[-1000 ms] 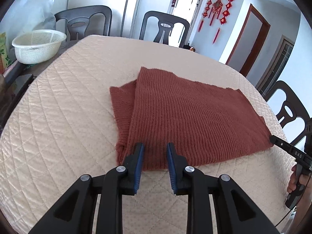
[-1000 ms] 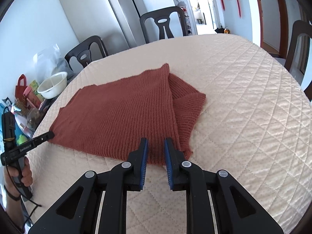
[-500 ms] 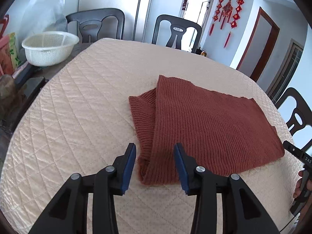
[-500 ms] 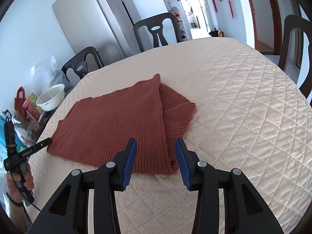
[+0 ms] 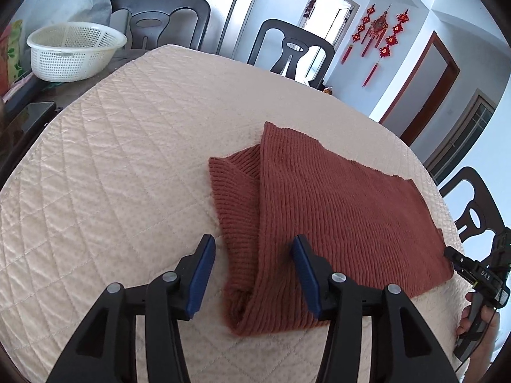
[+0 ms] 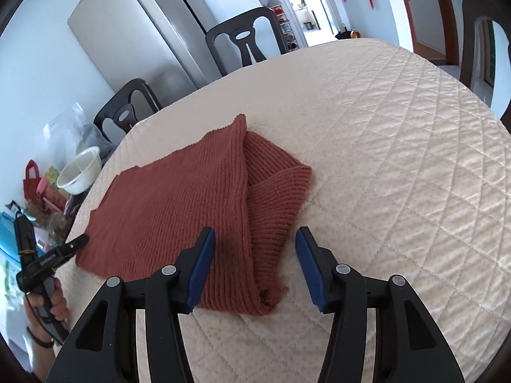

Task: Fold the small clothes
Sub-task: 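Grasp the side edge of the folded rust sweater with both grippers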

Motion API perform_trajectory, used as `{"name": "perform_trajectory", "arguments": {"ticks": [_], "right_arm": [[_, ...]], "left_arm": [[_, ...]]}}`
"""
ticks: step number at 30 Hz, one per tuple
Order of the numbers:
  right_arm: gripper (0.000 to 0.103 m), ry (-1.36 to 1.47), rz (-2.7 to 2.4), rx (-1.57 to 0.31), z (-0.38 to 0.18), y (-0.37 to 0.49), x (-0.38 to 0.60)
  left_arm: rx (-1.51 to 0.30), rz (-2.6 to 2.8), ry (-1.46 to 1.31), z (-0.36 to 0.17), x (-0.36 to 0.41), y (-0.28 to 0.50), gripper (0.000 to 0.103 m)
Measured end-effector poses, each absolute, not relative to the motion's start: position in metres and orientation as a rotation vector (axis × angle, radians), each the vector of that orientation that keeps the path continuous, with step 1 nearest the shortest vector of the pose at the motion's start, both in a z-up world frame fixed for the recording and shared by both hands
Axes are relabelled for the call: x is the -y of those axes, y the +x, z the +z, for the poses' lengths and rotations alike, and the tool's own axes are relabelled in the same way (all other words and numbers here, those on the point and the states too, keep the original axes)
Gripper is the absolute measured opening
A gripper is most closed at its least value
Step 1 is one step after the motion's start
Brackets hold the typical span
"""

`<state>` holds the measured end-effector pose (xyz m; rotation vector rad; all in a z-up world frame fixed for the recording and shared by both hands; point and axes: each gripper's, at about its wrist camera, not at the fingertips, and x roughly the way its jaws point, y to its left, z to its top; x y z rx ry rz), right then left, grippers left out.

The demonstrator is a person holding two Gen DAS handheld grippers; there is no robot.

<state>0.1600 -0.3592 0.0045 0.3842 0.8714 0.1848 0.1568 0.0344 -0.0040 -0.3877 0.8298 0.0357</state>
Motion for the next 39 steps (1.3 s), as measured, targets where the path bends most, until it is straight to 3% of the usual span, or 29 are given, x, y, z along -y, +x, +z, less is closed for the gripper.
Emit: {"name": "perform_trajectory", "arguments": {"ticks": [25, 27, 32, 34, 39], "right_arm": [[0.054, 0.562, 0.349, -0.869, -0.003, 0.160, 0.358], [0.046, 0.551, 0.344, -0.870, -0.005, 0.157, 0.357], [0.032, 0.581, 0.323, -0.877, -0.009, 0.159, 0.364], [0.030, 0.579, 0.319, -0.877, -0.009, 0.159, 0.363], [0.020, 0.557, 0.316, -0.887, -0.007, 0.160, 0.360]], "left_arm": [[-0.800, -0.036, -0.474, -0.006, -0.024, 0.154, 0.056], [-0.800, -0.041, -0.462, -0.006, -0.022, 0.147, 0.056], [-0.816, 0.008, -0.422, -0.006, -0.020, 0.149, 0.044], [-0.823, 0.027, -0.388, -0.005, -0.016, 0.150, 0.042], [-0.826, 0.045, -0.339, -0.001, -0.011, 0.152, 0.025]]}}
